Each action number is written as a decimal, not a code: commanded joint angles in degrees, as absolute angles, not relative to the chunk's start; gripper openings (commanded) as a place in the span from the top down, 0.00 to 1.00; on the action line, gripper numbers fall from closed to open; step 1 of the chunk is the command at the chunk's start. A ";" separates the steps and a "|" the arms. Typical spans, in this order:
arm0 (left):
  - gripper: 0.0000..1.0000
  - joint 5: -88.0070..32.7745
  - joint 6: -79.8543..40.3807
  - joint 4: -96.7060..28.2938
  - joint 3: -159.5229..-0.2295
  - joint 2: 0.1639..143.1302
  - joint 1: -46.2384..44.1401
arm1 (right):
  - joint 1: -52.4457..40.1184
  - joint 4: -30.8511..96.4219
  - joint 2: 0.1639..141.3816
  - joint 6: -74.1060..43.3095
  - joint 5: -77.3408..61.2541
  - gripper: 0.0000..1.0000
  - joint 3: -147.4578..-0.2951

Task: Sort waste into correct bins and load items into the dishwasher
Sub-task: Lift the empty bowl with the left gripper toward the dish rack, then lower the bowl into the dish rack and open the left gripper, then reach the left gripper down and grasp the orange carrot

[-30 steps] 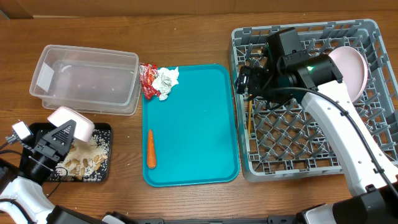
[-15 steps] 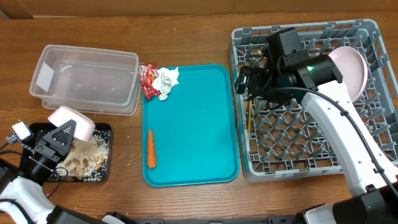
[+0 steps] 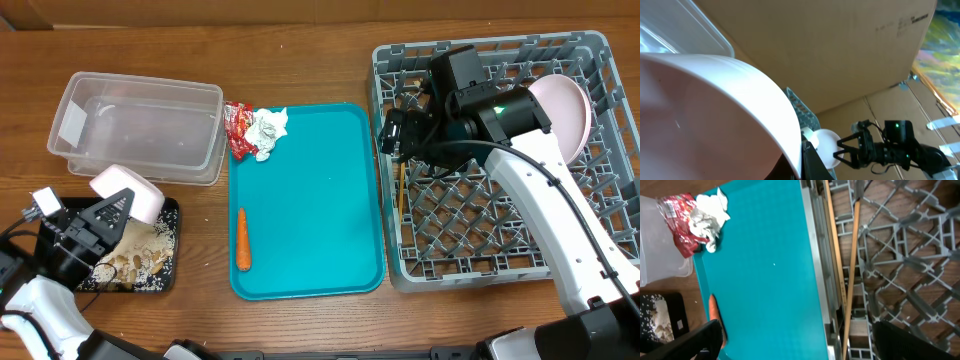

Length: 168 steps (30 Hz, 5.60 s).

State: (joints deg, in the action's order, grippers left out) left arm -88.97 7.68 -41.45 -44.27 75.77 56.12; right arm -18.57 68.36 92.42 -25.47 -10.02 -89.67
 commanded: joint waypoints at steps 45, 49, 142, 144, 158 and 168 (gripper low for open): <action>0.96 -53.52 -73.56 42.44 -98.13 137.78 -30.70 | 6.50 77.52 76.25 -29.56 -11.44 0.00 -98.70; 0.96 -52.07 -82.02 51.18 -98.13 142.32 -30.35 | 6.50 77.52 76.25 -28.05 -11.44 0.00 -98.70; 0.35 -5.17 -30.06 -57.84 -59.29 102.76 -12.03 | -6.70 77.80 84.99 -15.18 -17.89 0.00 -98.65; 0.34 -5.26 -30.09 -54.68 -56.45 102.76 -11.99 | -6.70 77.60 84.99 -15.18 -17.91 0.00 -98.65; 0.70 -6.20 -29.52 -56.23 -57.93 102.72 -11.97 | -6.70 77.91 84.99 -15.18 -17.89 0.00 -98.65; 0.81 -4.16 -25.28 -69.38 -73.54 102.56 -11.97 | -6.70 77.95 84.99 -15.18 -17.89 0.00 -98.65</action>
State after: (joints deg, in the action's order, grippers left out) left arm -5.63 -27.31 -67.61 -69.21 102.43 -12.23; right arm -6.46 78.08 85.45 -15.59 -17.93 -98.15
